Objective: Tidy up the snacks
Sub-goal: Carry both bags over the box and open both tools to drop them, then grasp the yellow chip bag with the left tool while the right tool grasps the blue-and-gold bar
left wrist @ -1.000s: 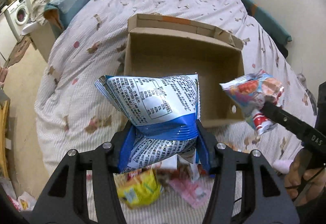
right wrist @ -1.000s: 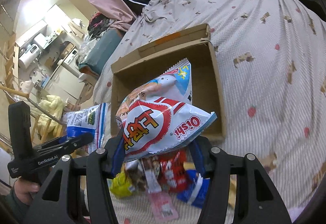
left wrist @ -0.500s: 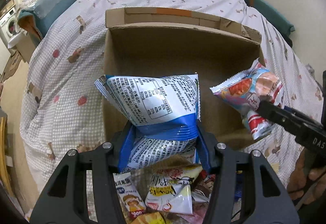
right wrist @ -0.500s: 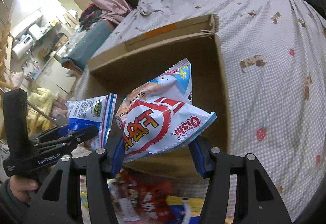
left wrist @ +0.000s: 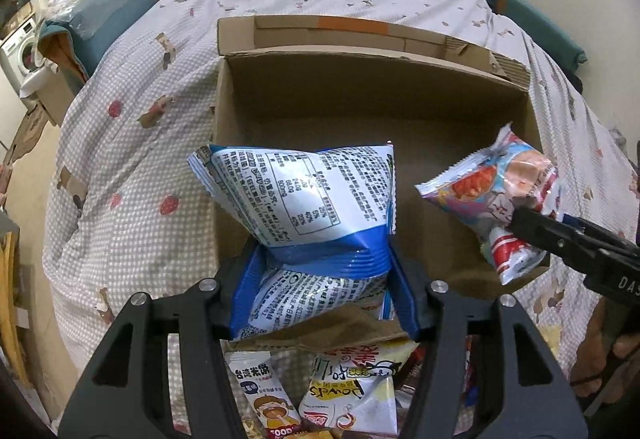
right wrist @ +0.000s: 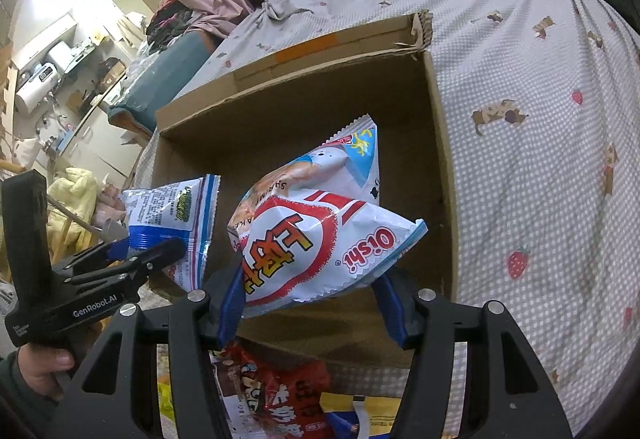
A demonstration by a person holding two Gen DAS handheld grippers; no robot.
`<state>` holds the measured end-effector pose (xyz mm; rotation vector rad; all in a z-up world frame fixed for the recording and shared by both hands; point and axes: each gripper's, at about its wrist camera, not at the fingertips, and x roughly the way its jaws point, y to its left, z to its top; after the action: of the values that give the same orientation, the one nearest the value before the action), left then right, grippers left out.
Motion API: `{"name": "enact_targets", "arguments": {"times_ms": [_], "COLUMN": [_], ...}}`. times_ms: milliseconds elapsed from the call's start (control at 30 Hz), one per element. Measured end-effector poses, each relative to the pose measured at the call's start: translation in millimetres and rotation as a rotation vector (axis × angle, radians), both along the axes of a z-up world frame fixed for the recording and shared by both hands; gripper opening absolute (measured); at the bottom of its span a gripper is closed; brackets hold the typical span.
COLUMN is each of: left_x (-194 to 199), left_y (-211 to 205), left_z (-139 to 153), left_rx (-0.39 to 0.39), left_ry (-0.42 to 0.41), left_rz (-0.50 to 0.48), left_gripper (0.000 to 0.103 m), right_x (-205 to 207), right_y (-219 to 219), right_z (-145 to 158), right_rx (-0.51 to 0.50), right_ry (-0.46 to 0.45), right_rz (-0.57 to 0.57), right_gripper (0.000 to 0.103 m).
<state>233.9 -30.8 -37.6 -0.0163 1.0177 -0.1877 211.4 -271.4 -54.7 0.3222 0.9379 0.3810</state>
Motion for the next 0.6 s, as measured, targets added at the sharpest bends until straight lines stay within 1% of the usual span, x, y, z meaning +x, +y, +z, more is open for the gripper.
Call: {"name": "enact_targets", "arguments": {"times_ms": [133,267,300,367,433,500,600], "left_x": [-2.3,-3.6,-3.8,-5.0,-6.6,-7.5,-7.6], "left_y": [-1.6,-3.1,-3.5,-4.8,-4.4,-5.2,-3.4], "left_z": [3.9,6.3,6.4,6.9,8.8,10.7,12.1], "left_rx": [0.005,0.018,0.024,0.028,0.03,0.038,0.032], "left_ry": [-0.018,-0.025,-0.025,-0.027,-0.039,-0.047,-0.05], "left_rz": [-0.005,-0.002,-0.002,-0.003,0.001,0.001,0.009], "left_gripper": [0.057,0.064,0.067,0.079,0.083,0.086,0.086], "right_x": [0.0,-0.5,-0.6,-0.7,-0.4,0.4,0.6], "right_y": [1.6,3.1,3.1,1.8,-0.9,-2.7,-5.4], "right_z": [2.7,4.2,4.3,5.1,6.1,6.8,6.9], "right_rx": [0.007,0.009,0.01,0.016,0.019,0.022,0.041], "right_ry": [-0.015,-0.023,-0.025,-0.029,-0.03,-0.028,-0.022], "right_rz": [0.011,0.023,0.025,0.022,0.007,-0.003,-0.004], "right_gripper": [0.061,0.064,0.066,0.081,0.09,0.091,0.091]}}
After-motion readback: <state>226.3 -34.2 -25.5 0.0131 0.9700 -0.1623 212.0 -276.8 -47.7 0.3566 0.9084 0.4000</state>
